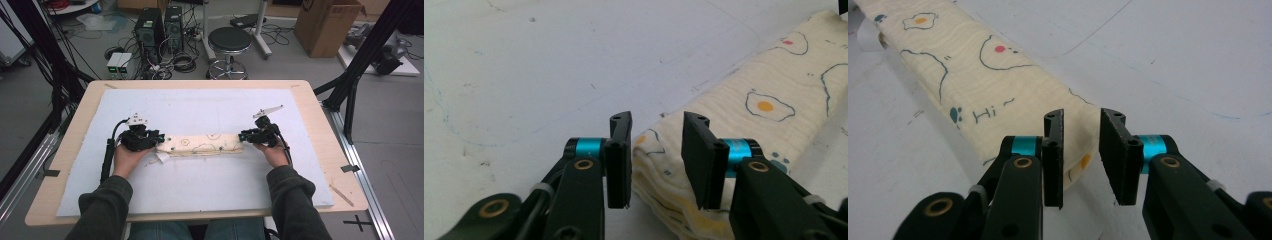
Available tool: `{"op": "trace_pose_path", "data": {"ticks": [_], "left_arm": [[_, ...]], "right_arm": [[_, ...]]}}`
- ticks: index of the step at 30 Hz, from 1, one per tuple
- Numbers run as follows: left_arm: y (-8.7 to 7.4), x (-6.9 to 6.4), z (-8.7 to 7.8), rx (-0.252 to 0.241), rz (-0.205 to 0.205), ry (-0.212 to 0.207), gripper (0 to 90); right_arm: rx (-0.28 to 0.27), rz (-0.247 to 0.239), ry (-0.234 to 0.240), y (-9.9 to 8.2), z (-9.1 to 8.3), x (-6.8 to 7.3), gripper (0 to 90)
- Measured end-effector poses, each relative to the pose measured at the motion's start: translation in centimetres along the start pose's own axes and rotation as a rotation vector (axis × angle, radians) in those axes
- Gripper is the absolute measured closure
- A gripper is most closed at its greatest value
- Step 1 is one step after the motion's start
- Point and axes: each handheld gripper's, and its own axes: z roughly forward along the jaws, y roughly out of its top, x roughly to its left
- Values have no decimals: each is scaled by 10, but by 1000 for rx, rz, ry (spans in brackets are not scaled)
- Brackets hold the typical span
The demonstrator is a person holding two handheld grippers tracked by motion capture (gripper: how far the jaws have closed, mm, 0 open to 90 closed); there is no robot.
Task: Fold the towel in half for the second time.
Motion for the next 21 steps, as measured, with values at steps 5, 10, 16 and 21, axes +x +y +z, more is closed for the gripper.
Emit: {"op": "trace_pose_path", "data": {"ticks": [5,10,16,21], "left_arm": [[1,0,-5,-8,9,-17,624],[2,-3,-6,-19,8,-31,624],[3,-4,-9,-28,8,-42,618],[4,-5,-12,-30,10,-48,605]], "right_arm": [[-16,2,6,1,-2,2,677],[-38,10,9,1,-6,4,640],[-68,12,13,2,-10,6,597],[-75,9,11,3,-12,9,572]]}}
